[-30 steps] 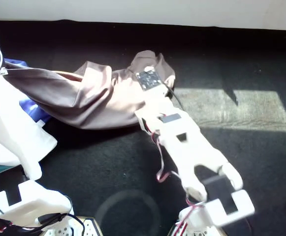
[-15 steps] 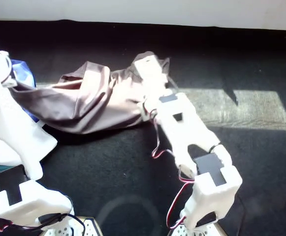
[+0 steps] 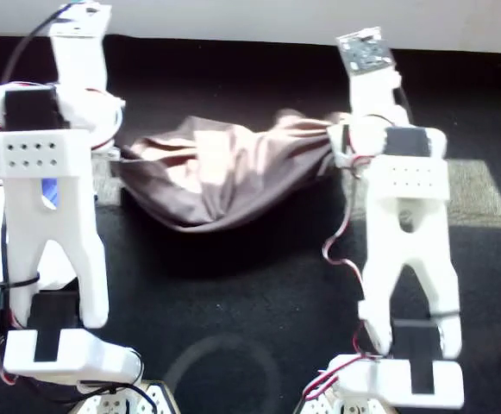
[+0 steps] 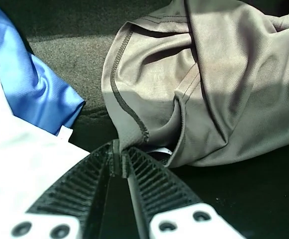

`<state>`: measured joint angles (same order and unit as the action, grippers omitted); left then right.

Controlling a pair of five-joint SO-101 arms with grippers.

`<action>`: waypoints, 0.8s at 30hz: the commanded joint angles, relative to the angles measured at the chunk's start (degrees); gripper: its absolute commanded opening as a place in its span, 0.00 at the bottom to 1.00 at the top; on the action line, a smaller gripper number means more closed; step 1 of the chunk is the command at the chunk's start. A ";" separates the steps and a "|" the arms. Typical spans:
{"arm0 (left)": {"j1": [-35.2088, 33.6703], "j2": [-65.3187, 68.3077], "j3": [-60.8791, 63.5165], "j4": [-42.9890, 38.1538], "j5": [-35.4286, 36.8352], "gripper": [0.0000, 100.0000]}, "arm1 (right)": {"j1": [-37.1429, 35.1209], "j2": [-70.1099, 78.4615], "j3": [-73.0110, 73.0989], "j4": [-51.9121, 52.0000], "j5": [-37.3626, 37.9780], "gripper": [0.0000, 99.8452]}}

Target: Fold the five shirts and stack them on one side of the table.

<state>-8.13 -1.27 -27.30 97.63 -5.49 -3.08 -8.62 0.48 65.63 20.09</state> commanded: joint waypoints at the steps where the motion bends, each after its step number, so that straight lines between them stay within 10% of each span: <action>1: 4.26 -4.79 -1.89 2.90 0.18 0.01 | 2.24 -8.92 -3.12 4.53 3.96 0.01; 8: 5.05 -3.82 18.24 2.46 0.00 0.01 | 6.64 -13.14 1.89 4.44 9.41 0.01; 13: 3.56 3.12 34.42 -12.40 0.09 0.01 | 9.19 -13.05 12.97 -12.88 9.32 0.01; 24: -2.51 12.79 35.56 -29.01 0.09 0.15 | 9.10 2.77 17.45 -33.19 8.97 0.10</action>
<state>-8.57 11.21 9.89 69.76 -5.32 5.27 -9.58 21.49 34.24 28.70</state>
